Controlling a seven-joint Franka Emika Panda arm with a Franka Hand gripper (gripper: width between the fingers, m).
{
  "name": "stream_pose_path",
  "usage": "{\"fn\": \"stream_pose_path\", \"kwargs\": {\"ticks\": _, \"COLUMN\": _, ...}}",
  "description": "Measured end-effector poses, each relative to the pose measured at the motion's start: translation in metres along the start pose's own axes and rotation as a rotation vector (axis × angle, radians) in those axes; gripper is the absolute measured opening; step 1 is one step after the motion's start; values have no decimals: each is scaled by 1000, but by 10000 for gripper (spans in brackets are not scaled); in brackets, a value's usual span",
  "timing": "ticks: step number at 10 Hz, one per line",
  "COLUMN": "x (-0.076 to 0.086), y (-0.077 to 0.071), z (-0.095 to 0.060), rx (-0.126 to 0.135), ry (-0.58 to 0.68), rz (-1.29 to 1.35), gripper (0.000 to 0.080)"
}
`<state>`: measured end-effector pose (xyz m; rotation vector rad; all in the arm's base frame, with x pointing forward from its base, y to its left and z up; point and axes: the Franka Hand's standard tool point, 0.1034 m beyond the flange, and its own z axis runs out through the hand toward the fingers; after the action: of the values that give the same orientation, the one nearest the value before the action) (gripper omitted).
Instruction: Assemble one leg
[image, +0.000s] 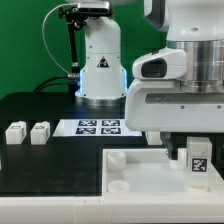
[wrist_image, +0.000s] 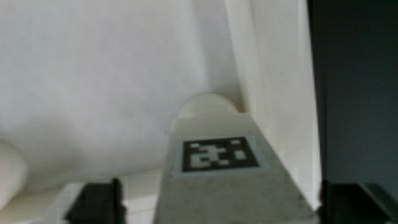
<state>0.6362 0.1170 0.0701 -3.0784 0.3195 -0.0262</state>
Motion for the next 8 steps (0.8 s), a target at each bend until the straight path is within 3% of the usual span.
{"fn": "stream_pose_path", "kwargs": {"ticks": 2, "x": 0, "y": 0, "z": 0, "rx": 1, "ry": 0, "rz": 69, "gripper": 283}}
{"fn": "stream_pose_path", "kwargs": {"ticks": 5, "x": 0, "y": 0, "z": 0, "rx": 12, "ry": -6, "rz": 466, "gripper": 288}}
{"fn": "stream_pose_path", "kwargs": {"ticks": 8, "x": 2, "y": 2, "z": -1, "rx": 67, "ry": -57, "rz": 1045, "gripper": 288}}
